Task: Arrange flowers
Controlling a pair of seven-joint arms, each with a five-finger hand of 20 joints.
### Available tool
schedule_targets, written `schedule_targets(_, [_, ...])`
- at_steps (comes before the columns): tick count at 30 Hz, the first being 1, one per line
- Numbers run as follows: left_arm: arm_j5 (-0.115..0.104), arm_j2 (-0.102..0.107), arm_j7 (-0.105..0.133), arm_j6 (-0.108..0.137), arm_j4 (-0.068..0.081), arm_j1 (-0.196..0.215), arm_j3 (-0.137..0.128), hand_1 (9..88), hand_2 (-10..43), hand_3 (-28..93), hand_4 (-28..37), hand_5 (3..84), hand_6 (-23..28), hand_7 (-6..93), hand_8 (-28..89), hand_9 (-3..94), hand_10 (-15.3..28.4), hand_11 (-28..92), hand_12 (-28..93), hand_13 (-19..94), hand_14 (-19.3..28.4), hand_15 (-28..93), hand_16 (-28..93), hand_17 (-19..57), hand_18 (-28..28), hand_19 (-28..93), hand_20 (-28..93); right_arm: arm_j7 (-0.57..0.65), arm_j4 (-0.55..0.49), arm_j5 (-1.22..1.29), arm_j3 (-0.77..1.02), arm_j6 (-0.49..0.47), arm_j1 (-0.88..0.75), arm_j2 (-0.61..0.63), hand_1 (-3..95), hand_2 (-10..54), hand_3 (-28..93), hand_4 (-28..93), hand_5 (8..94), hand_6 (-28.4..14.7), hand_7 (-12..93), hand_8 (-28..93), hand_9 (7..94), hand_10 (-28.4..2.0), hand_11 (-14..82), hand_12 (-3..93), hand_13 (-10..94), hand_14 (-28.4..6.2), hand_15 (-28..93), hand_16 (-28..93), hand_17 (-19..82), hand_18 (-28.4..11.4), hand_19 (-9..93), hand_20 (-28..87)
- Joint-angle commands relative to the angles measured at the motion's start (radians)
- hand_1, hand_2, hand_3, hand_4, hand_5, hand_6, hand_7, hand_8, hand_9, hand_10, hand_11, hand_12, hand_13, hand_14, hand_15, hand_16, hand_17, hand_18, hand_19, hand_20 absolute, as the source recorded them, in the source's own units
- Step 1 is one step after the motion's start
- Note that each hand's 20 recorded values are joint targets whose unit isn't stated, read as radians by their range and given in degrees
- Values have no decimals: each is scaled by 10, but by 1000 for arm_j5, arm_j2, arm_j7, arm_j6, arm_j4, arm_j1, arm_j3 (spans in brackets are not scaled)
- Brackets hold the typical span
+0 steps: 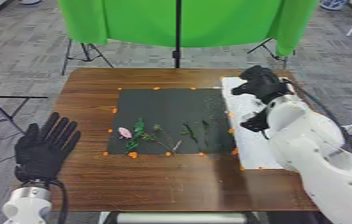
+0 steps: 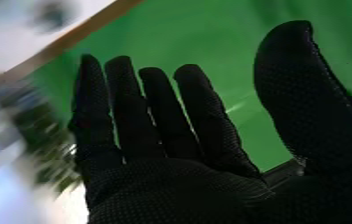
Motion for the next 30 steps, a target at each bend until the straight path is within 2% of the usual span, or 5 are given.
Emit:
schedule_targets(1, [5,-12,8,-9,-10,38,-6,260,130,767,-283,425,88,81,-74,352,139,156,113,270,136,261,-35,-35,117,220,137,43,-71,-52,371,-3,-464,102,389,-95,787,-281,459,-107,84,-91,417,-205,99,144,360,-204,241,146,153,-232,651,211])
schedule_targets(10, [4,-8,8,-6,-9,32,0,259,131,769,-283,425,87,80,-74,353,140,157,113,270,136,261,-34,-35,116,219,137,-34,24,-82,380,97,-463,101,413,-95,790,-282,432,-92,94,-92,385,-173,90,132,353,-184,191,163,152,-221,649,208])
schedule_targets(21, [1,-13,3,6,-12,39,4,260,132,769,-283,426,87,81,-74,353,140,157,113,270,135,262,-34,-36,117,220,137,-45,111,-155,210,161,-298,92,427,-95,791,-283,418,-83,107,-100,371,-162,88,124,372,-166,187,181,173,-212,681,229])
schedule_targets(27, [-1,-14,3,7,-12,43,6,260,132,768,-283,425,87,81,-74,352,140,157,113,270,136,262,-35,-36,117,220,137,-26,205,-168,107,89,-186,91,434,-95,793,-283,419,-80,110,-102,370,-159,90,119,384,-163,199,183,185,-215,706,244])
schedule_targets(30, [3,-14,-1,-3,-10,35,10,260,132,768,-283,426,87,81,-74,352,139,157,113,270,135,262,-35,-36,117,221,137,-10,234,-140,89,14,-156,92,456,-95,793,-283,422,-76,115,-104,372,-153,93,117,393,-159,214,183,194,-218,730,257])
